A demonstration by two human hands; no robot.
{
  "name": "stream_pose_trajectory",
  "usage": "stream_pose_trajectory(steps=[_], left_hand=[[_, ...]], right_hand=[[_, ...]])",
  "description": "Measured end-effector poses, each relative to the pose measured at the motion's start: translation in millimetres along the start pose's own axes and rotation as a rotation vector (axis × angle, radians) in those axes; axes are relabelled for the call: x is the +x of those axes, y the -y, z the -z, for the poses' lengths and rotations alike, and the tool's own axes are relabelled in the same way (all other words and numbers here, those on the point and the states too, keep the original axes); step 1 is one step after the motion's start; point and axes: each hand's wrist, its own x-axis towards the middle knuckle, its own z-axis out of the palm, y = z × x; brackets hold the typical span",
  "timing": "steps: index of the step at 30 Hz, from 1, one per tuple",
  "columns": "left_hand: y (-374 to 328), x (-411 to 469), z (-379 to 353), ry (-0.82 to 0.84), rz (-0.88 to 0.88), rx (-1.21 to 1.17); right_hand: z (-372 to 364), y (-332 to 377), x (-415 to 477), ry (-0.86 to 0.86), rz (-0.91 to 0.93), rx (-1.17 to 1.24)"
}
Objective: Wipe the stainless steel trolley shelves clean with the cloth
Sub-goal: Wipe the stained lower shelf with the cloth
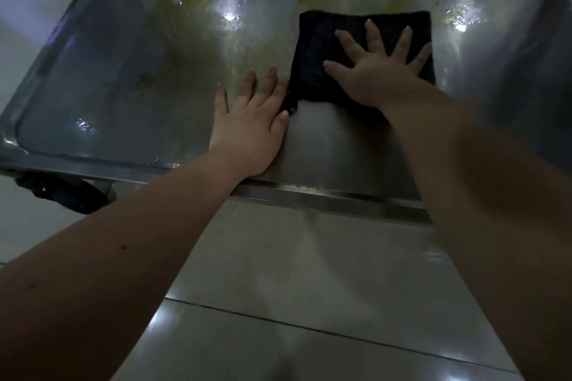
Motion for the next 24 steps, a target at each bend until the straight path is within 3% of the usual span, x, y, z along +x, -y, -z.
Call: stream_pose_trajectory(steps=[11,20,24], left_hand=[[-3,-1,-2,-0.012,0.005,0.018],[-1,-3,0,-0.031,0.024,-0.027],[-1,-3,1,-0.036,0.049,-0.035]], right_hand=[[-50,-8,-153,-0.004,-0.007,-0.118],[-8,-1,-18,-0.039,-0.080,-0.028],[-11,-3,-24,-0.055,-0.065,-0.051]])
